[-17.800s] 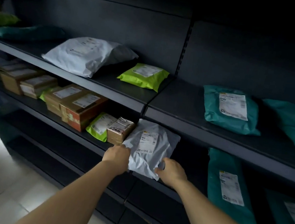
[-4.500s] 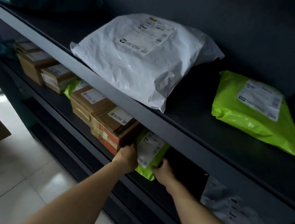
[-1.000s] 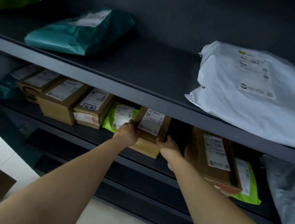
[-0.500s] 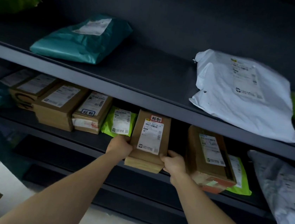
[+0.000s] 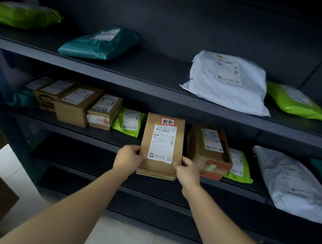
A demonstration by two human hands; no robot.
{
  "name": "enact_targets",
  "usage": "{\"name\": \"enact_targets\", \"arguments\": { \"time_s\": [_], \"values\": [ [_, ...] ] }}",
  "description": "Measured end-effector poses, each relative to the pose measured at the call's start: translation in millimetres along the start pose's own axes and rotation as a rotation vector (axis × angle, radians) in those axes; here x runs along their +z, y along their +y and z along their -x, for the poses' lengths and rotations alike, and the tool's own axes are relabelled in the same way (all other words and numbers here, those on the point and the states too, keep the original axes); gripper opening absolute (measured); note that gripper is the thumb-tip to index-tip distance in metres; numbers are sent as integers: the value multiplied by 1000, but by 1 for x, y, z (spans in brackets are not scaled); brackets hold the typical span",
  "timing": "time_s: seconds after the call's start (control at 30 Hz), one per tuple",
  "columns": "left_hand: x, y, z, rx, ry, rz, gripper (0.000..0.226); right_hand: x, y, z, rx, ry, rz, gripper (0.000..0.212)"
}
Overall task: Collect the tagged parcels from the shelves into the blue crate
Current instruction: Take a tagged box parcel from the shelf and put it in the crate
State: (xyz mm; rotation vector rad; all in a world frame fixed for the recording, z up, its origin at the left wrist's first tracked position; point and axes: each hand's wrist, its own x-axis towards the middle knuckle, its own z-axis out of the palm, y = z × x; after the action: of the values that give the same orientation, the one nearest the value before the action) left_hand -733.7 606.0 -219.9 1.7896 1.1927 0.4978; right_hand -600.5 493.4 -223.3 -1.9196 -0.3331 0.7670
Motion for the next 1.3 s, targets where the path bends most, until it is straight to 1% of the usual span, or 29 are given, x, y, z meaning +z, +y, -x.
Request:
{"name": "enact_targets", "arguments": {
  "time_s": [0.07, 0.17, 0.3, 0.47, 0.67, 1.0, 1.23, 1.3],
  "values": [
    [-1, 5, 20, 12, 9, 28, 25, -6, 5, 18, -20, 24, -23, 48],
    [-3, 11, 48, 39, 5, 58, 23, -19, 10, 47, -62, 56, -52, 46],
    [-3, 17, 81, 111, -17, 89, 30, -35, 20, 85, -110, 129, -91, 44],
    [0, 20, 125, 203, -129, 91, 30, -56, 41, 138, -98, 234, -136, 46],
    [25, 25, 180, 288, -290, 107, 32, -93, 78, 207, -73, 384, -189, 40],
    [128, 60, 284, 402, -546, 51, 38, -204, 151, 303, 14, 666, -263, 36],
    [225, 89, 372, 428, -691, 49, 43, -309, 209, 355, 74, 781, -305, 38],
    [254, 97, 399, 438, -725, 53, 42, -341, 226, 371, 78, 797, -310, 38]
  ]
}}
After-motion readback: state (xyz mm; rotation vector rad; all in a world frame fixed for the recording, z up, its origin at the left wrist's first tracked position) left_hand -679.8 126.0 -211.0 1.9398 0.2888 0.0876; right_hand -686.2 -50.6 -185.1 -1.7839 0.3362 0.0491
